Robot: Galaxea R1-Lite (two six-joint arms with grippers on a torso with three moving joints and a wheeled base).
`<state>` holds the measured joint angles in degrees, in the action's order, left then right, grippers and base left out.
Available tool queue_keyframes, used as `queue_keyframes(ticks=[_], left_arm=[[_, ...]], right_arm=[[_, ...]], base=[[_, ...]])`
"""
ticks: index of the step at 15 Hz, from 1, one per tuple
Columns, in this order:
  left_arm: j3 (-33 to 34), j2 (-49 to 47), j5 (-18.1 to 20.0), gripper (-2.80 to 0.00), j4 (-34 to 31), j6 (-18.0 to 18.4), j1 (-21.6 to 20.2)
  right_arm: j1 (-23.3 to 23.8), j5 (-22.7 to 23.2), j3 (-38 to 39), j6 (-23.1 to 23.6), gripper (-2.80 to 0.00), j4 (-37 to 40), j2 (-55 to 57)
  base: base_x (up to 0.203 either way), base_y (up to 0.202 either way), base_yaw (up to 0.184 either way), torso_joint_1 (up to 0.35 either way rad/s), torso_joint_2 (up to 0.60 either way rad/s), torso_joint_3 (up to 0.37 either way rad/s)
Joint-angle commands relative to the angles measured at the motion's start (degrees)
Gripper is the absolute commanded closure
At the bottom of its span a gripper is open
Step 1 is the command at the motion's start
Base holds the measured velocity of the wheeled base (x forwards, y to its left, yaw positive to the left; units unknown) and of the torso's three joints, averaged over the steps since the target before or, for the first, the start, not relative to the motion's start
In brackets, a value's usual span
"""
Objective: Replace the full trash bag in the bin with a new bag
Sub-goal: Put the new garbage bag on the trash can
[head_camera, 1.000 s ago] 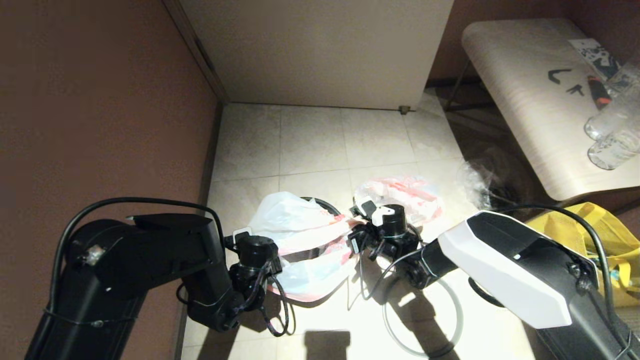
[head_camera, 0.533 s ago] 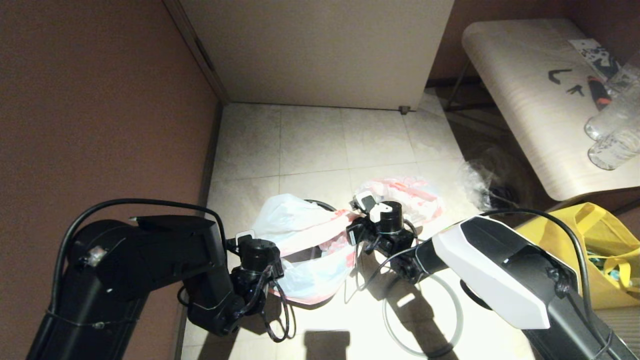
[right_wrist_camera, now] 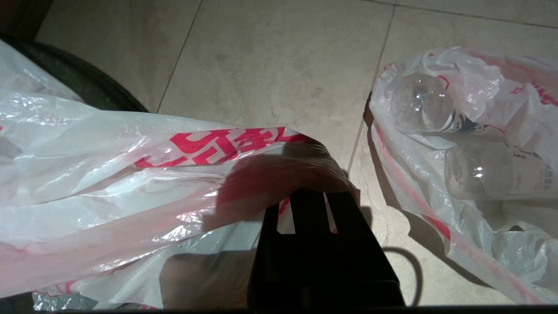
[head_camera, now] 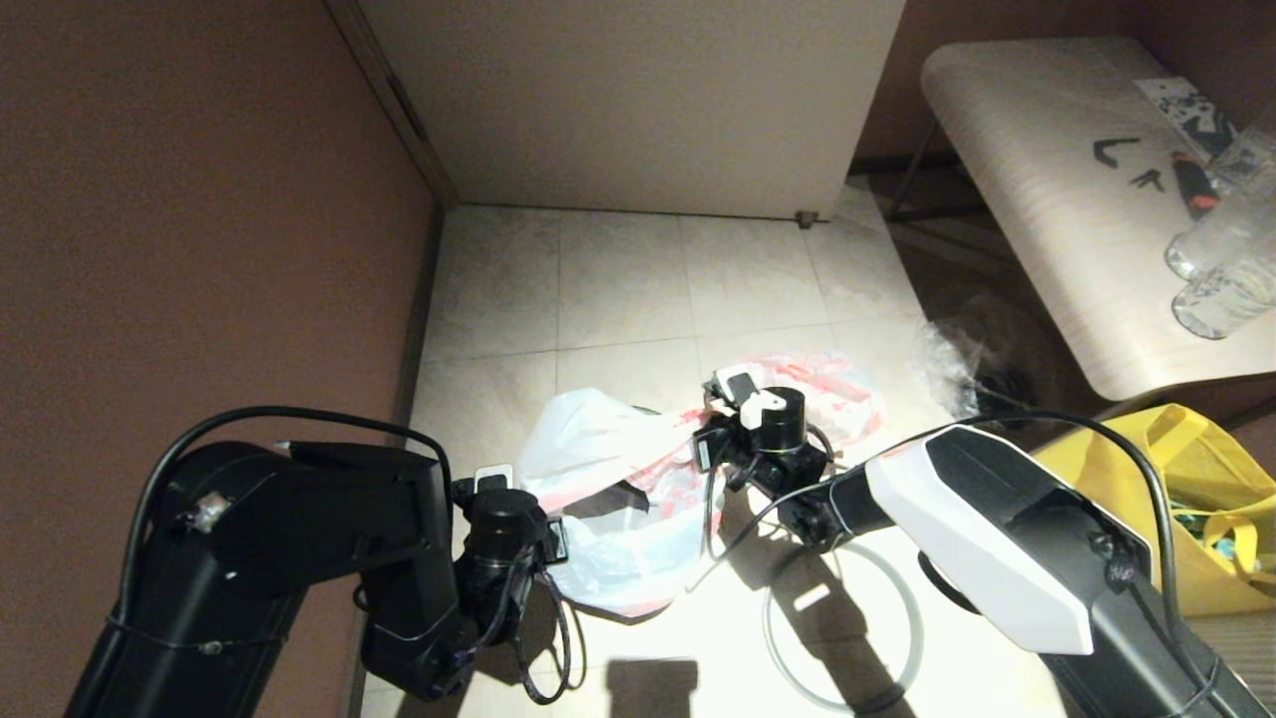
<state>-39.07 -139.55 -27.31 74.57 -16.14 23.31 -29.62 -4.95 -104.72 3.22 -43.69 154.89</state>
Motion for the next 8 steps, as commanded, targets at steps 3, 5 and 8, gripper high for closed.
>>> queue_keyframes(ticks=[3,5,8], left_arm=[[1.15,-0.55,0.45,0.00,0.56,0.06,0.74],[1.70,-0.54,1.47,0.00,1.45,0.18,0.86],[3.21,-0.75,2.40,0.00,4.56,1.62,1.27]], right_arm=[[-0.04,-0.06,-0.05,0.03,0.00,-0.25,-2.09],[-0.34,-0.06,0.02,0.00,0.00,-0.17,-3.00],[-1.75,-0.06,-0.02,0.03,0.00,0.05,-2.85]], base=[[0.000,0.000,0.000,0.000,0.00,0.000],[0.000,0.000,0.000,0.000,0.00,0.000],[0.000,0.000,0.000,0.000,0.00,0.000]])
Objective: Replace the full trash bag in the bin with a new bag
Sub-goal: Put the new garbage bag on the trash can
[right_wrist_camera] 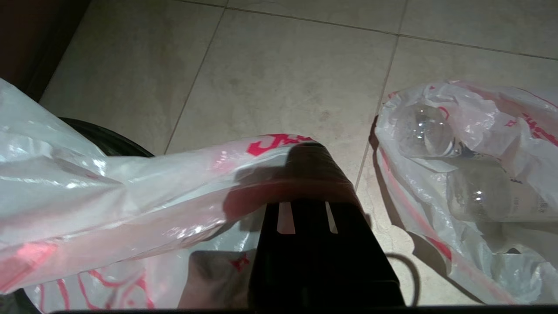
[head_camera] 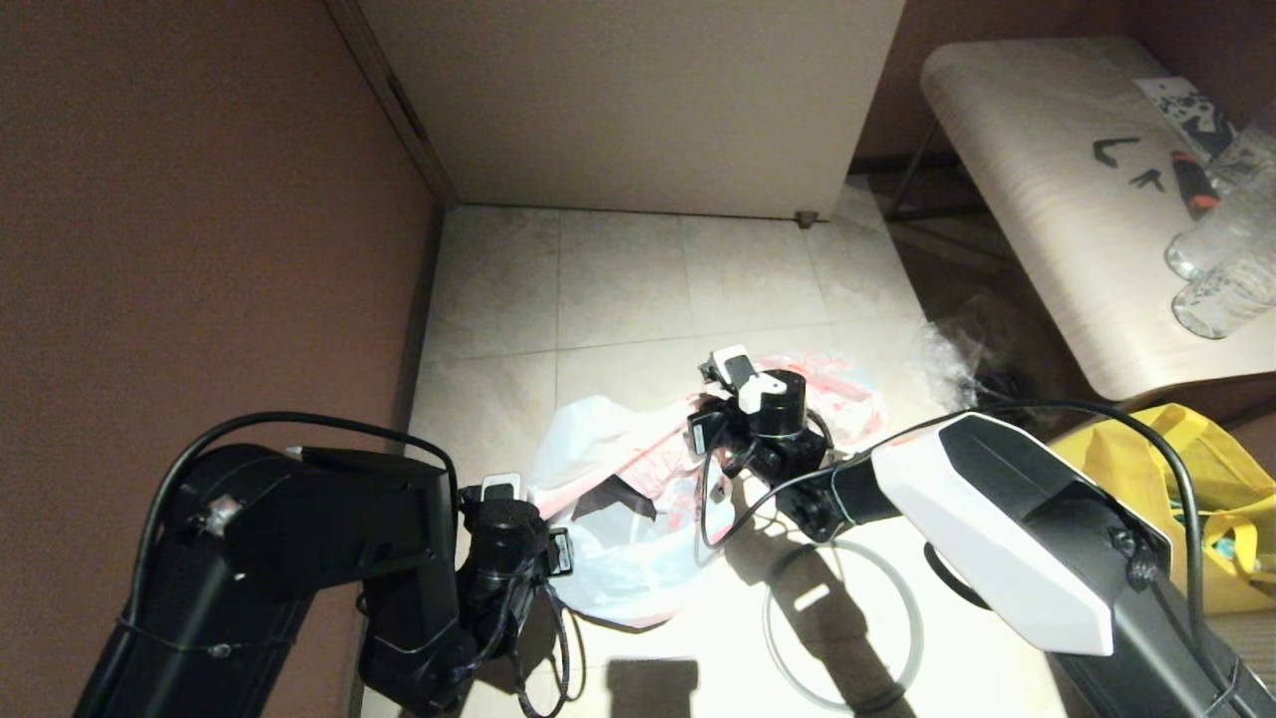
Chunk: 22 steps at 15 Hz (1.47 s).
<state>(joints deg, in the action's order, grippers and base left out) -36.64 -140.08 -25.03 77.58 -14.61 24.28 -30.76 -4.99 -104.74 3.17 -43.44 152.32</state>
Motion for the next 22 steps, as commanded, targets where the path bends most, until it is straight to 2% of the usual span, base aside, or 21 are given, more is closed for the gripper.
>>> queue_keyframes(ticks=[1,5,8,22], left_arm=[[1.22,-0.46,0.38,0.00,2.73,0.71,0.50],[2.69,-0.72,1.04,0.00,5.34,1.07,1.39],[4.40,-0.83,3.08,0.00,7.77,2.33,1.73],[6.58,-1.25,5.17,0.00,10.09,3.18,2.88]], right_arm=[[-1.21,0.03,-0.02,0.08,0.00,-0.10,-0.20],[-1.71,0.41,-3.05,0.13,0.00,3.20,0.79],[-1.90,0.85,-6.13,0.08,0.00,6.49,1.14],[-10.02,1.12,-5.10,-1.59,0.00,6.53,-1.65]], base=[[0.000,0.000,0.000,0.000,0.00,0.000],[0.000,0.000,0.000,0.000,0.00,0.000],[0.000,0.000,0.000,0.000,0.00,0.000],[0.000,0.000,0.000,0.000,0.00,0.000]])
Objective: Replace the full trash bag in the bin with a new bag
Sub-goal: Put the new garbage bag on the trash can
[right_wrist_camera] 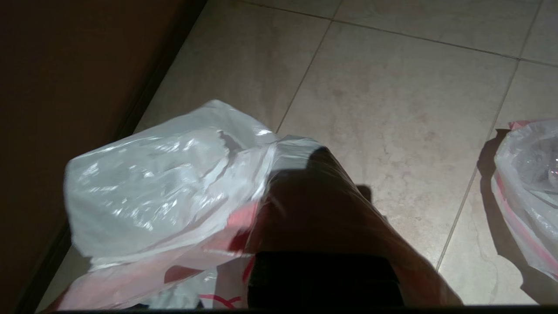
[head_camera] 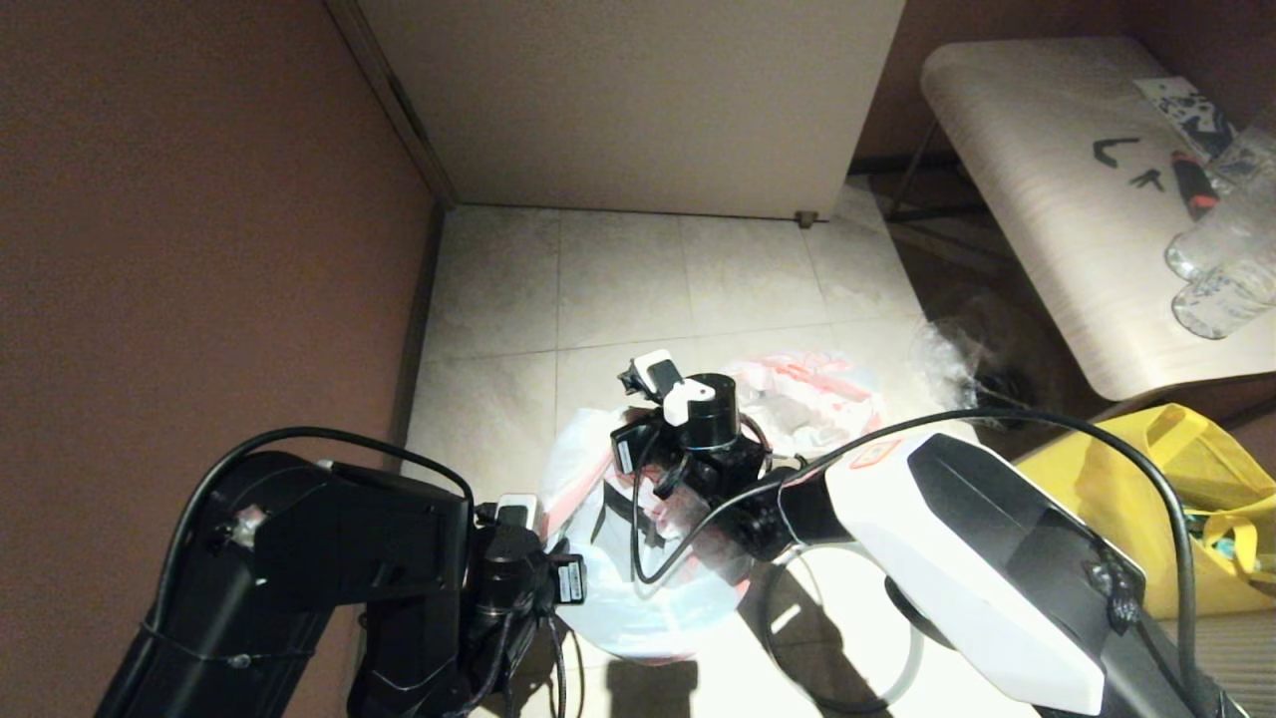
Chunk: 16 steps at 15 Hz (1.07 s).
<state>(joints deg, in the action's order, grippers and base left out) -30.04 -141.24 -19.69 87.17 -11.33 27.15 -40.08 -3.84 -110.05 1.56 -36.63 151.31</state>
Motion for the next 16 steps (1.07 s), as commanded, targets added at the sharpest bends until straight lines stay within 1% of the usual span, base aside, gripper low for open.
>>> queue_keyframes(ticks=[1,8,10,11,12,16], left_arm=[[-0.09,-0.09,-0.17,0.00,0.49,-0.10,0.01],[0.83,-0.09,-0.12,0.00,0.49,-0.10,0.89],[1.87,-0.19,0.17,0.00,0.49,0.50,1.22],[2.09,-0.62,0.27,0.00,0.49,1.40,1.16],[2.00,-0.79,0.27,0.00,0.49,1.48,1.07],[1.30,-2.11,0.27,0.00,0.49,2.45,0.19]], right_arm=[[-0.78,-0.01,0.81,-0.01,0.00,-0.28,-1.14],[-2.87,0.24,0.97,-0.68,0.00,1.59,-1.16],[-3.18,1.11,-0.65,-0.68,0.00,3.20,-0.35],[-2.79,1.26,-1.76,-0.68,0.00,4.48,-0.12],[-1.80,1.37,-2.52,-0.68,0.00,5.40,-0.01],[3.78,2.81,-2.68,-0.68,0.00,5.68,-0.19]], base=[[0.000,0.000,0.000,0.000,0.00,0.000],[0.000,0.000,0.000,0.000,0.00,0.000],[0.000,0.000,0.000,0.000,0.00,0.000],[0.000,0.000,0.000,0.000,0.00,0.000],[0.000,0.000,0.000,0.000,0.00,0.000],[0.000,0.000,0.000,0.000,0.00,0.000]])
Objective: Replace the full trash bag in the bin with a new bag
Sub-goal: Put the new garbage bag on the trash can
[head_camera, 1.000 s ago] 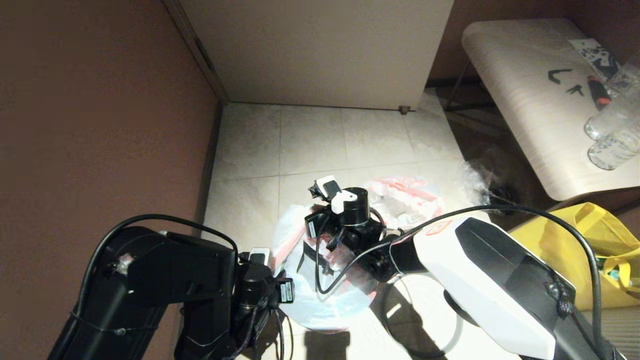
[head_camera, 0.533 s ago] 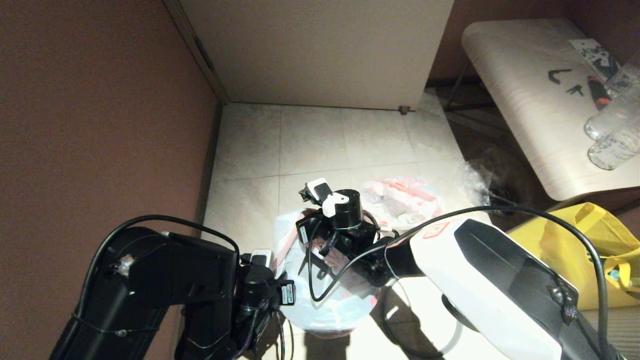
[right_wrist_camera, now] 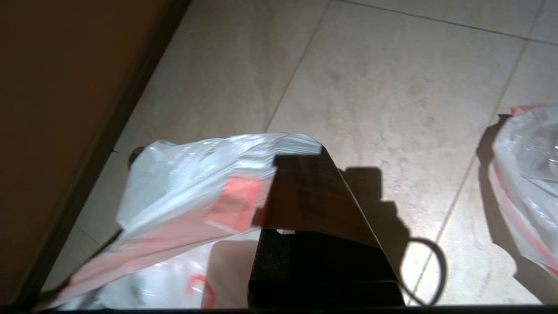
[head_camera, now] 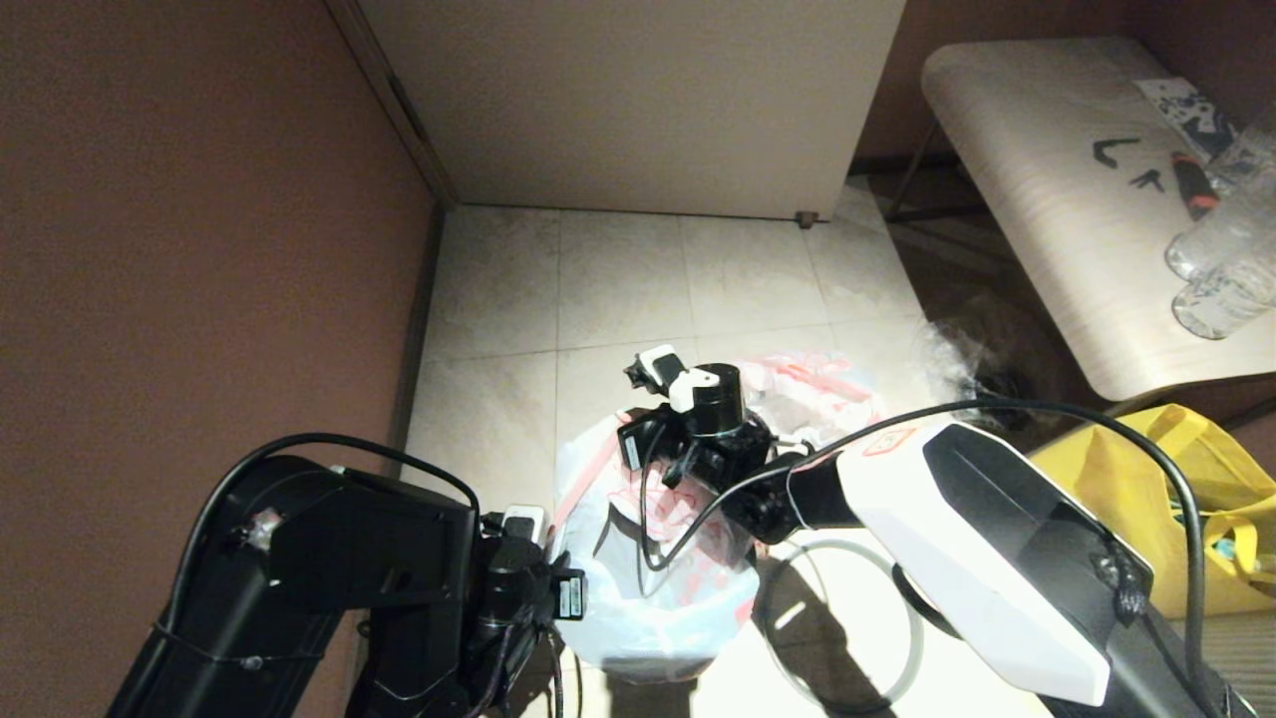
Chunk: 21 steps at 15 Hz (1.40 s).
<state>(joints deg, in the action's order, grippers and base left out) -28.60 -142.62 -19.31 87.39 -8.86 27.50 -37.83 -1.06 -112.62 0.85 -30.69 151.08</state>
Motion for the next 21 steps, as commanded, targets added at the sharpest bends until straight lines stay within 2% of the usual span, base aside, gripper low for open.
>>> queue_keyframes(ticks=[1,5,8,12,15,19,21], left_arm=[[-0.14,-0.77,-0.12,0.00,0.27,-0.01,-0.19],[-0.16,-0.82,0.06,0.00,0.27,-0.01,-0.74],[-0.58,-0.82,0.10,0.00,0.27,-0.10,-0.97],[-0.58,-0.55,0.06,0.00,0.27,-0.10,-0.96],[-0.58,-0.55,0.06,0.00,0.27,-0.10,-0.96],[-0.49,-0.46,0.06,0.00,0.27,-0.10,-0.87],[-0.49,-0.46,0.06,0.00,0.27,-0.10,-0.78]], right_arm=[[2.84,1.21,-0.14,0.09,0.00,0.03,0.17],[5.96,3.87,-0.23,0.29,0.00,2.74,1.32],[6.44,3.71,2.41,0.22,0.00,2.28,-0.28],[2.74,5.28,19.48,-1.47,0.00,1.48,-12.14],[-0.29,7.17,29.71,-2.26,0.00,-3.42,-16.85],[-2.56,7.74,30.27,-2.44,0.00,-4.61,-15.40],[-3.10,7.74,27.20,-2.41,0.00,-4.59,-13.26]], base=[[0.000,0.000,0.000,0.000,0.00,0.000],[0.000,0.000,0.000,0.000,0.00,0.000],[0.000,0.000,0.000,0.000,0.00,0.000],[0.000,0.000,0.000,0.000,0.00,0.000],[0.000,0.000,0.000,0.000,0.00,0.000],[0.000,0.000,0.000,0.000,0.00,0.000],[0.000,0.000,0.000,0.000,0.00,0.000]])
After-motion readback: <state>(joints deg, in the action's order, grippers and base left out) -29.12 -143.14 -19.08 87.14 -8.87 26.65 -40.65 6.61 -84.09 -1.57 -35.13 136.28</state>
